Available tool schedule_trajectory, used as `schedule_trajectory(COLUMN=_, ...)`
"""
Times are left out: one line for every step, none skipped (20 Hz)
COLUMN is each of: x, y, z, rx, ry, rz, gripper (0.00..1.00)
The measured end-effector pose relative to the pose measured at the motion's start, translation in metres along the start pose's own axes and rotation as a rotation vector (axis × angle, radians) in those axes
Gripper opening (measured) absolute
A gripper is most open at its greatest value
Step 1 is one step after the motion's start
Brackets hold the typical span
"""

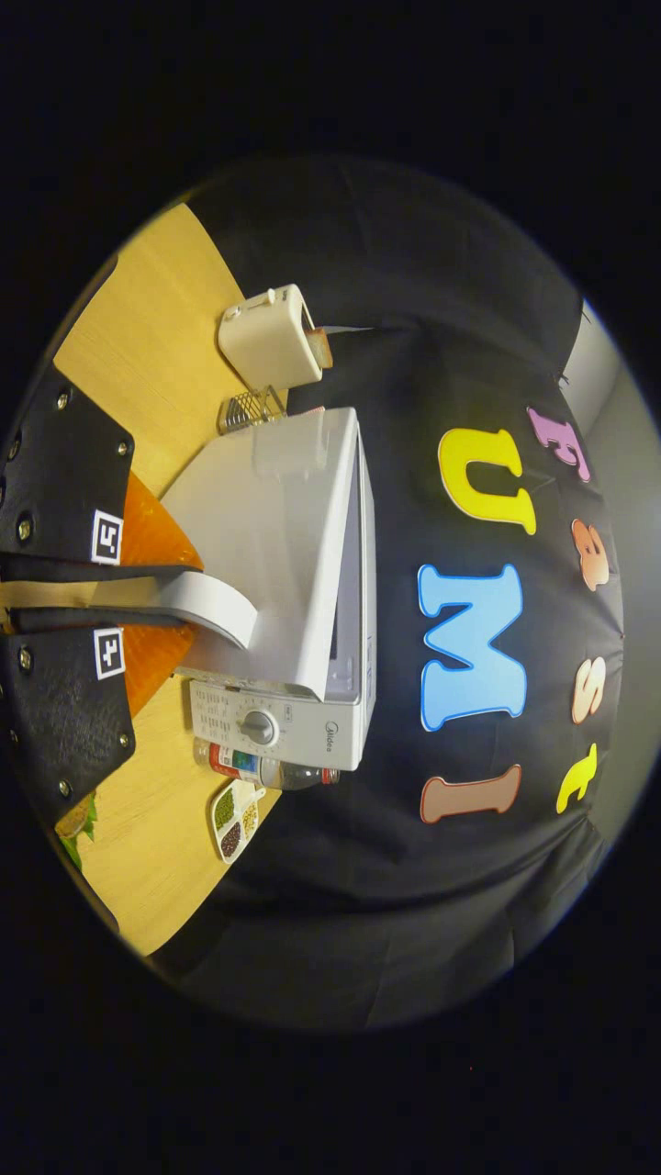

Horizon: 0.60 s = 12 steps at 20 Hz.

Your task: Open the microwave, put the food inside, and close the microwave door.

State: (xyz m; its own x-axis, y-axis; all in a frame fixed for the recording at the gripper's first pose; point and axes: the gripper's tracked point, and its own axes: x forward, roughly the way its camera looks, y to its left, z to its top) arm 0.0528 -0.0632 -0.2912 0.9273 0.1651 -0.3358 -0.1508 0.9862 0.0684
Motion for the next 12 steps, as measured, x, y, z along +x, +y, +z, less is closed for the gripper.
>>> schedule_trajectory(x=-0.008, y=0.013, z=-0.003, rx=-0.001, ry=-0.001, rz=0.024, gripper=0.11)
schedule_trajectory(x=-0.016, y=0.025, z=-0.005, rx=-0.003, ry=-0.003, rz=0.045, gripper=0.11)
schedule_trajectory(x=-0.023, y=0.037, z=-0.007, rx=-0.007, ry=-0.005, rz=0.061, gripper=0.11)
schedule_trajectory(x=-0.03, y=0.048, z=-0.009, rx=-0.009, ry=-0.01, rz=0.074, gripper=0.11)
schedule_trajectory(x=-0.035, y=0.058, z=-0.011, rx=-0.005, ry=-0.014, rz=0.08, gripper=0.11)
schedule_trajectory(x=-0.04, y=0.067, z=-0.012, rx=0.003, ry=-0.02, rz=0.08, gripper=0.1)
schedule_trajectory(x=-0.043, y=0.077, z=-0.012, rx=0.007, ry=-0.03, rz=0.075, gripper=0.11)
schedule_trajectory(x=-0.046, y=0.089, z=-0.013, rx=0.005, ry=-0.042, rz=0.071, gripper=0.11)
schedule_trajectory(x=-0.048, y=0.1, z=-0.013, rx=-0.003, ry=-0.053, rz=0.071, gripper=0.1)
schedule_trajectory(x=-0.051, y=0.111, z=-0.014, rx=-0.011, ry=-0.064, rz=0.072, gripper=0.1)
schedule_trajectory(x=-0.053, y=0.123, z=-0.015, rx=-0.013, ry=-0.073, rz=0.076, gripper=0.1)
schedule_trajectory(x=-0.055, y=0.133, z=-0.016, rx=-0.007, ry=-0.08, rz=0.079, gripper=0.1)
